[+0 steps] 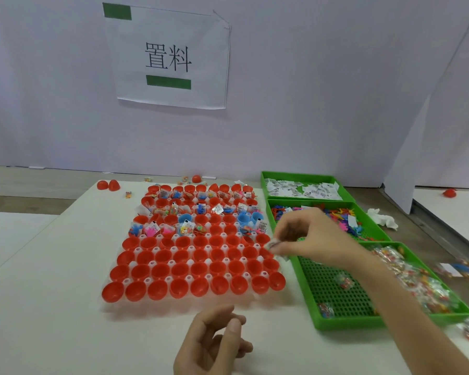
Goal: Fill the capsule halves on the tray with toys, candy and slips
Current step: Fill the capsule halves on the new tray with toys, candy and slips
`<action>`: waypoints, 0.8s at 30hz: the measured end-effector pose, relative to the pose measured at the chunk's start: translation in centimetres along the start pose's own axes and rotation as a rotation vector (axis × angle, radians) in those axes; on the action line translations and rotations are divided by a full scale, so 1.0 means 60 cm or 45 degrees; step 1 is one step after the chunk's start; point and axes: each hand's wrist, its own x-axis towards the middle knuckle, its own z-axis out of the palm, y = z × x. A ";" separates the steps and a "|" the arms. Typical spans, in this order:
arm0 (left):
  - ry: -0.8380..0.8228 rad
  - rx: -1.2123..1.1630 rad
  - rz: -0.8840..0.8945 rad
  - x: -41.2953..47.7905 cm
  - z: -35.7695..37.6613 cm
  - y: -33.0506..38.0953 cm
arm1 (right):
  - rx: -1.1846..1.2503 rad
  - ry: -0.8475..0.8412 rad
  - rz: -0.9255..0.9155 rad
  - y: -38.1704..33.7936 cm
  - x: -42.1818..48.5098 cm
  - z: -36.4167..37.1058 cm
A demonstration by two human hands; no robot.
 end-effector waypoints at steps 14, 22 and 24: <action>-0.129 0.098 0.057 -0.029 0.024 0.001 | -0.046 -0.522 -0.116 -0.053 -0.027 0.059; -0.091 -0.152 -0.061 -0.029 0.032 0.008 | 0.244 -0.227 -0.032 -0.015 -0.054 -0.040; -0.092 -0.106 -0.031 -0.031 0.034 0.009 | 0.159 -0.267 -0.011 -0.010 -0.055 -0.033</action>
